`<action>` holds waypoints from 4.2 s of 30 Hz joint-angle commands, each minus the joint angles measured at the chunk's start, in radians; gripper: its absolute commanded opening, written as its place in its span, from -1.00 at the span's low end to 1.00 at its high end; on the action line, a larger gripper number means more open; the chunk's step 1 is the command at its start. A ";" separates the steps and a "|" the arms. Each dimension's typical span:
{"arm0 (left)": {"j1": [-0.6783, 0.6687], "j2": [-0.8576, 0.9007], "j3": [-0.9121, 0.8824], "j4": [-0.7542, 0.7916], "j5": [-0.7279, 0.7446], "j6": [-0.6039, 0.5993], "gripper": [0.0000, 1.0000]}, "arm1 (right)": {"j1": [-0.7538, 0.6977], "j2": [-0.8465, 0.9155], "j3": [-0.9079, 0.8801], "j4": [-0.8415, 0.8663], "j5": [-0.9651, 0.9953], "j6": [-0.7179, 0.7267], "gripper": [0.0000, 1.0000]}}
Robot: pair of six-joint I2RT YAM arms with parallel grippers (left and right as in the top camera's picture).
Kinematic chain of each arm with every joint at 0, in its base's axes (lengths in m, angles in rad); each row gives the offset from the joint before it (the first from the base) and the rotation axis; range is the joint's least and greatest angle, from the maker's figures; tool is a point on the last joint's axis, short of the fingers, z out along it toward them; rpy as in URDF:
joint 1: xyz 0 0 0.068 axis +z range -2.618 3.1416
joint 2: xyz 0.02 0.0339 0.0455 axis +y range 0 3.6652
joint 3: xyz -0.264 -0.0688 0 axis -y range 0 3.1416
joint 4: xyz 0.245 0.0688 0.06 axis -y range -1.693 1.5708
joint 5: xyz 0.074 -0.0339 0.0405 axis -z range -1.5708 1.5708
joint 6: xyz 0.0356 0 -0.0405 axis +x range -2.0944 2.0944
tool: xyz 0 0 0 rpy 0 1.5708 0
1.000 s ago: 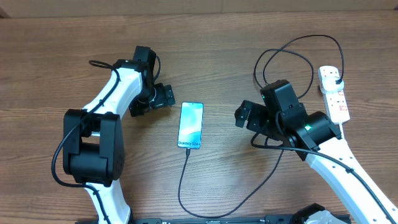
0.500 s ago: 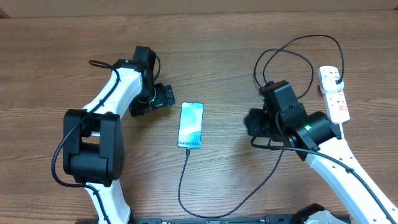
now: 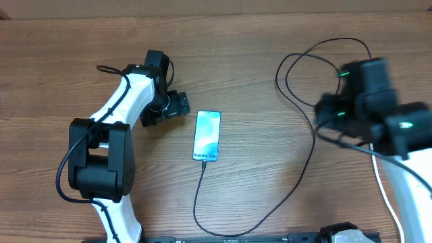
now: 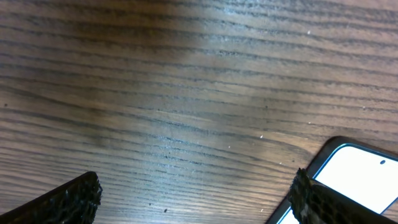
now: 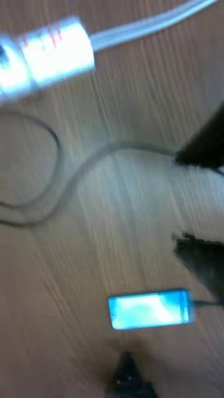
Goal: Plug charger to phone and switch on socket
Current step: 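Move the right gripper over the white power strip's switch, then press the red switch on the power strip with the right gripper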
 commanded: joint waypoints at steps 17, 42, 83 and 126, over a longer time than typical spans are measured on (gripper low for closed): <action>-0.001 0.010 0.018 0.000 -0.007 -0.003 0.99 | -0.381 0.287 0.191 -0.148 0.137 -0.002 1.00; -0.002 0.010 0.018 0.000 -0.007 -0.003 0.99 | -0.680 0.645 0.190 0.151 0.130 0.028 1.00; -0.002 0.010 0.018 0.000 -0.007 -0.003 0.99 | -0.684 0.956 0.190 0.269 -0.122 0.019 1.00; -0.003 0.010 0.018 0.000 -0.007 -0.003 0.99 | -0.682 0.741 0.365 -0.079 -0.113 -0.188 1.00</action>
